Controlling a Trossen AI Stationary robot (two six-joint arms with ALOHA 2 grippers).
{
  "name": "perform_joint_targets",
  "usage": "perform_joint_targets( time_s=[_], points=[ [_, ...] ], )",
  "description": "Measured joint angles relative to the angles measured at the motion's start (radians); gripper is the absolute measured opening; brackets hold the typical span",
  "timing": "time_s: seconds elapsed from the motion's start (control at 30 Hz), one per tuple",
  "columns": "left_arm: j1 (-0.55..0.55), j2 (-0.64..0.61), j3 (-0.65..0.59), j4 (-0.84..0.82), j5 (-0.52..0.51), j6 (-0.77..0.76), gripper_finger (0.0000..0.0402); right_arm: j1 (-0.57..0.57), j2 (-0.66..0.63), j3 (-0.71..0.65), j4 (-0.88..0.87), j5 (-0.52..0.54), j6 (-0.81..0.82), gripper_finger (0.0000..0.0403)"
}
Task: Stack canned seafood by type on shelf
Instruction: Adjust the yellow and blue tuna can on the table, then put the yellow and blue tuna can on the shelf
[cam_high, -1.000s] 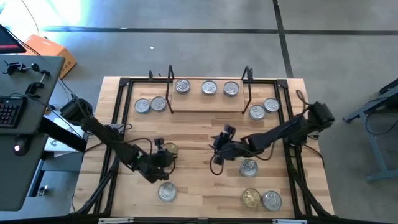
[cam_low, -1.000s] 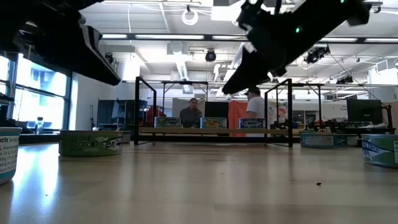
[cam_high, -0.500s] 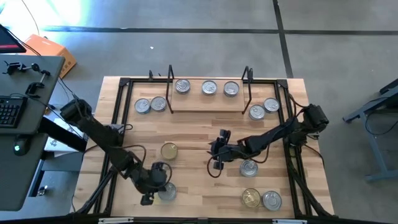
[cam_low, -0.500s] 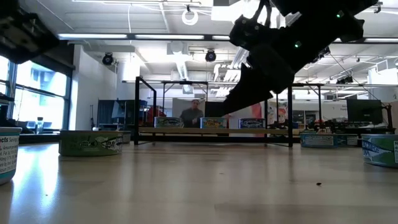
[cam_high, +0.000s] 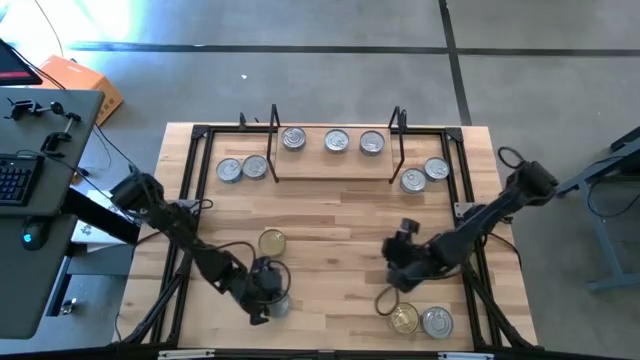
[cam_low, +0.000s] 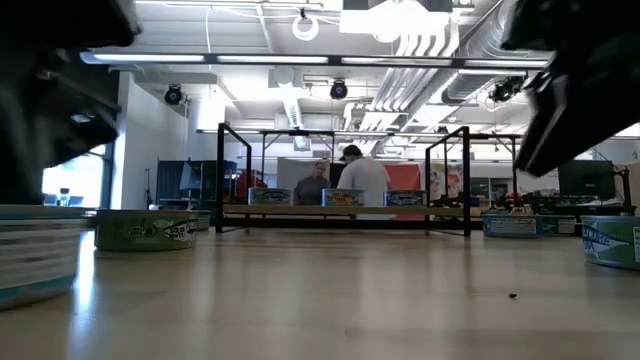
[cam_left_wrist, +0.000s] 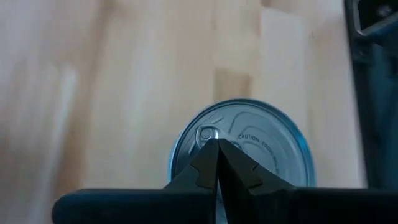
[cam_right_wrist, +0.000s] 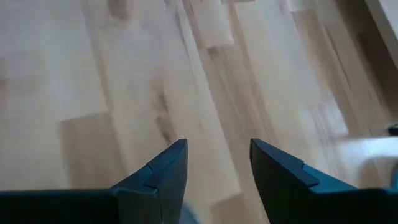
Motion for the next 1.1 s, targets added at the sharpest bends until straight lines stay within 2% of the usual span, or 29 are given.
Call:
perform_joint_targets(
  time_s=[0.17, 0.23, 0.53, 0.6, 0.7, 0.77, 1.1],
  points=[
    [0.065, 0.001, -0.002, 0.032, -0.004, 0.223, 0.0001, 0.12, -0.084, 0.0, -0.001, -0.161, 0.154, 0.0165],
    [0.089, -0.001, -0.002, 0.032, -0.002, 0.297, 0.0001, 0.168, -0.096, 0.0, 0.006, -0.195, 0.232, 0.0165],
    [0.158, -0.001, -0.003, 0.067, 0.05, 0.518, 0.0001, 0.335, -0.06, 0.0, 0.03, -0.378, 0.652, 0.0165],
    [0.162, -0.001, -0.003, 0.061, 0.06, 0.526, 0.0001, 0.355, -0.05, 0.0, 0.129, -0.384, 0.638, 0.0165],
    [0.163, -0.001, -0.003, 0.061, 0.062, 0.543, 0.0, 0.363, -0.035, 0.001, 0.328, -0.334, 0.506, 0.0165],
    [0.163, -0.001, -0.003, 0.061, 0.062, 0.549, 0.0, 0.35, -0.019, 0.002, 0.386, -0.329, 0.487, 0.0165],
    [0.169, -0.002, -0.003, 0.04, 0.094, 0.593, 0.0, 0.341, 0.018, 0.0, 0.319, -0.359, 0.634, 0.0165]
  ],
)
